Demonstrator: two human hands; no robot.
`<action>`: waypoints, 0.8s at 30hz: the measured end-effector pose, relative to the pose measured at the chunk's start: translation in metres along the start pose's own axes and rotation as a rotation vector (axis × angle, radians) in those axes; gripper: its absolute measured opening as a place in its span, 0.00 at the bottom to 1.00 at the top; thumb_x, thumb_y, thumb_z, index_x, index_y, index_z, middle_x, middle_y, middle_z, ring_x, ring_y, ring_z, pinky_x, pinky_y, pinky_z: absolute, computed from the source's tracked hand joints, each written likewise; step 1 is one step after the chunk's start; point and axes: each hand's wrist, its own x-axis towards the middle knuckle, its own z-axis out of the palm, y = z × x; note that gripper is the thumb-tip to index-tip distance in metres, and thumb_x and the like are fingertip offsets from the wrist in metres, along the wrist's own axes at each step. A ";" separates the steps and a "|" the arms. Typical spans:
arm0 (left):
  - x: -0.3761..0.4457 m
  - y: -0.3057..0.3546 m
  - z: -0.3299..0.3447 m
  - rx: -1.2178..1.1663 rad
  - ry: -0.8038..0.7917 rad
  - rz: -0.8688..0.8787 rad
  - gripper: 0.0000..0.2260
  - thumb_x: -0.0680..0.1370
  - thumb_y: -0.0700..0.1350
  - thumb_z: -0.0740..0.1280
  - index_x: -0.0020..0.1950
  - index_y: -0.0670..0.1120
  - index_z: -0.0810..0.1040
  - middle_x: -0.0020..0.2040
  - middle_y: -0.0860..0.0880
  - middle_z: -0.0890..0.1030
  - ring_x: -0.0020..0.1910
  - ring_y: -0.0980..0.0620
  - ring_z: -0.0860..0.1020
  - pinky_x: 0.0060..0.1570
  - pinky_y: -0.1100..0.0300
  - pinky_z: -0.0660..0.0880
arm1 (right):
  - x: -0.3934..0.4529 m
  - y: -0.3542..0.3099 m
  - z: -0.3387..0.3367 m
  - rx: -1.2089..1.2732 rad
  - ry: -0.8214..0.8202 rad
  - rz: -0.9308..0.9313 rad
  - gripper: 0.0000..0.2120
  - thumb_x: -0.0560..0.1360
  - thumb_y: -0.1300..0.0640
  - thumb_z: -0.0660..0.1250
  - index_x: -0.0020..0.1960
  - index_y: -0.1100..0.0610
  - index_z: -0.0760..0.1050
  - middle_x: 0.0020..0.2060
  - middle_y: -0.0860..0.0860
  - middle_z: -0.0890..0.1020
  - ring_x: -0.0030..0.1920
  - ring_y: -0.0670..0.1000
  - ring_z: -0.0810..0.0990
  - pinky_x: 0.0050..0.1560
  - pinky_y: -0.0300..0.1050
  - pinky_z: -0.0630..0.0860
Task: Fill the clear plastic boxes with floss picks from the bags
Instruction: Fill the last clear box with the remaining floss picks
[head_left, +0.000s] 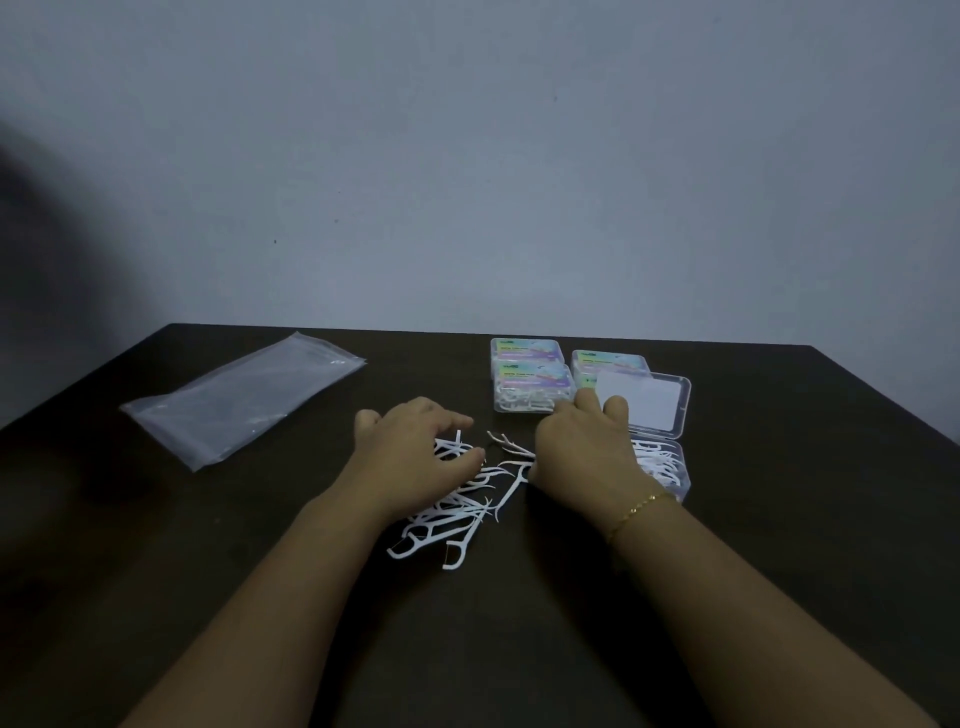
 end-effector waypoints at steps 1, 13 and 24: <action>0.000 0.000 0.000 -0.007 0.006 -0.001 0.18 0.76 0.62 0.62 0.64 0.60 0.74 0.61 0.59 0.72 0.57 0.60 0.71 0.63 0.53 0.56 | 0.000 0.001 0.000 0.010 -0.001 0.004 0.13 0.76 0.49 0.64 0.55 0.55 0.77 0.56 0.54 0.76 0.61 0.55 0.66 0.61 0.54 0.59; -0.001 0.005 0.002 -0.010 0.021 0.039 0.09 0.78 0.58 0.62 0.54 0.61 0.80 0.55 0.61 0.74 0.49 0.63 0.68 0.59 0.57 0.55 | -0.018 0.042 -0.032 0.523 -0.075 0.085 0.09 0.74 0.50 0.66 0.35 0.46 0.76 0.45 0.46 0.79 0.55 0.49 0.70 0.51 0.48 0.60; -0.006 0.022 0.007 0.212 -0.093 0.088 0.23 0.69 0.72 0.61 0.57 0.62 0.78 0.52 0.61 0.74 0.58 0.58 0.69 0.55 0.56 0.56 | -0.027 0.081 -0.025 0.174 -0.109 0.249 0.06 0.75 0.48 0.63 0.47 0.46 0.78 0.50 0.47 0.75 0.57 0.51 0.66 0.53 0.50 0.62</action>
